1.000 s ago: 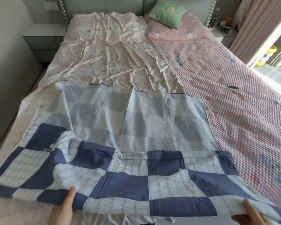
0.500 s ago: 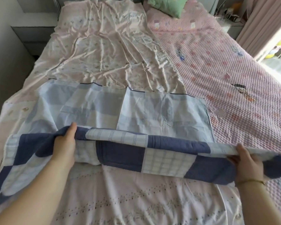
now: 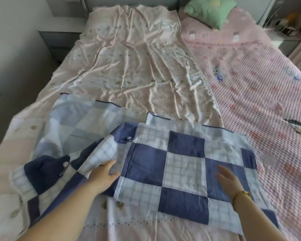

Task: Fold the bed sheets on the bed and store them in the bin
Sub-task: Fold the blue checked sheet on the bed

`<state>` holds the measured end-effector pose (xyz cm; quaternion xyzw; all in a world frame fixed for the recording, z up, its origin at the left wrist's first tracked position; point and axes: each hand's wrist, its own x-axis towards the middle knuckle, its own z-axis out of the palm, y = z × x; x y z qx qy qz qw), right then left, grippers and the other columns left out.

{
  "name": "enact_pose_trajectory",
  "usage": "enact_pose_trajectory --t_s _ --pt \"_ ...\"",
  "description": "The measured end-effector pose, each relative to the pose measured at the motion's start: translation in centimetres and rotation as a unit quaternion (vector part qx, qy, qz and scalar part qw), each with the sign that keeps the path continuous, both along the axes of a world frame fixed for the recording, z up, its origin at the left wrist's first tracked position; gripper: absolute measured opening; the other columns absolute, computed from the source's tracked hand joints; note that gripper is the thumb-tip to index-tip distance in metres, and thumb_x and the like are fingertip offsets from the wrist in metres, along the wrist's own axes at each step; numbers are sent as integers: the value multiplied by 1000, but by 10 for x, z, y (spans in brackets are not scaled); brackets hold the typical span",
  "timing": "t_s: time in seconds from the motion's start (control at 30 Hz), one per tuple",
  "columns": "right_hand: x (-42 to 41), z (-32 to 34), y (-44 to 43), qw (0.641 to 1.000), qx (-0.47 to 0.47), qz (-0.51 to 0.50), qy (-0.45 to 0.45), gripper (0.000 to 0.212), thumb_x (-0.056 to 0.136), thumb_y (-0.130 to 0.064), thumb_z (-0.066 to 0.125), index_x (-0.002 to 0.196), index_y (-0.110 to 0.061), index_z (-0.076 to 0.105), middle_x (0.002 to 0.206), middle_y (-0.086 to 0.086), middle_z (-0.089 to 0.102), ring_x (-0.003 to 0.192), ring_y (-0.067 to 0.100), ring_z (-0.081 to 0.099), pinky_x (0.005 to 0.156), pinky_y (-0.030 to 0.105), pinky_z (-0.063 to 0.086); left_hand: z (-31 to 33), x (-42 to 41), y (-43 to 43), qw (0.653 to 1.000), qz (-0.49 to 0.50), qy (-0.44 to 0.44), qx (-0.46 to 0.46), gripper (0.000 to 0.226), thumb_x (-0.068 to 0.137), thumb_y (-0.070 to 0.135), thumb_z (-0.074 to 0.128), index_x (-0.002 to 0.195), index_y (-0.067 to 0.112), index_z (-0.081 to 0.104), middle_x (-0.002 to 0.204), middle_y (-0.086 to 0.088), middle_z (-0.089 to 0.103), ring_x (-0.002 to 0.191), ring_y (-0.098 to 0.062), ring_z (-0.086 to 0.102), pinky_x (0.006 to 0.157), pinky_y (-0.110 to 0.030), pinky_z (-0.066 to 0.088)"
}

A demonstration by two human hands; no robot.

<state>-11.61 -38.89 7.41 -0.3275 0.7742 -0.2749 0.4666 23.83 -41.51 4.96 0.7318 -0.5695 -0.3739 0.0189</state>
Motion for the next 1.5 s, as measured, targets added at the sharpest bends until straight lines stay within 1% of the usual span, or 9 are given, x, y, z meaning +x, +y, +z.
enact_pose_trajectory --t_s 0.23,0.33,0.4,0.53,0.77,1.07,1.23,1.3,1.5 --pt "107 -16 23 998 11 55 -19 29 93 -2 47 122 -3 54 120 9 52 115 24 47 91 27 34 -29 98 89 971 46 -159 -171 61 45 13 82 99 1 56 93 -29 62 76 -49 61 63 -54 50" --pt "175 -16 33 995 -2 98 -19 18 91 1 48 104 -8 57 107 7 54 99 19 48 85 23 35 -41 137 113 974 114 -159 -114 84 34 14 91 110 -5 61 108 -30 59 84 -50 61 71 -58 48" --pt "231 -18 39 993 14 114 -29 16 90 0 51 88 -13 58 96 7 57 90 20 51 77 23 40 -40 164 118 976 155 -154 -12 71 61 26 83 123 5 54 123 -19 56 105 -38 57 88 -48 44" --pt "348 -20 46 981 86 160 -71 19 93 -15 51 77 -26 51 81 -1 56 78 12 53 71 21 43 -33 207 103 990 128 -53 40 8 87 34 56 92 31 50 117 -3 62 111 -23 56 84 -27 41" --pt "488 13 42 943 199 167 -207 26 92 -47 43 86 -24 52 95 -7 56 89 11 54 72 26 50 21 272 75 975 85 182 -94 33 79 11 69 62 34 52 53 13 58 61 -2 57 52 -13 37" --pt "519 24 -5 973 75 76 -207 21 96 -12 44 81 -9 59 79 7 64 71 14 61 55 20 54 49 296 44 937 21 331 -113 39 82 6 66 87 44 56 76 43 59 82 17 58 69 -3 43" --pt "529 20 -12 950 105 136 -260 19 94 -27 49 97 -10 56 92 3 65 86 13 63 70 24 53 41 305 33 928 71 346 -120 22 78 38 61 69 58 65 75 28 67 78 6 64 69 -14 51" --pt "534 16 -17 965 101 122 -211 12 92 -22 53 90 -11 54 90 7 63 81 16 61 71 28 54 36 306 29 930 43 346 -114 28 82 27 64 69 51 66 73 27 68 77 6 64 69 -11 49" --pt "510 19 -50 985 26 -64 -159 27 88 -1 45 62 -8 43 55 5 42 58 18 39 56 31 35 9 331 24 962 9 243 -127 59 64 37 67 118 40 42 120 32 38 108 17 39 90 -1 29"
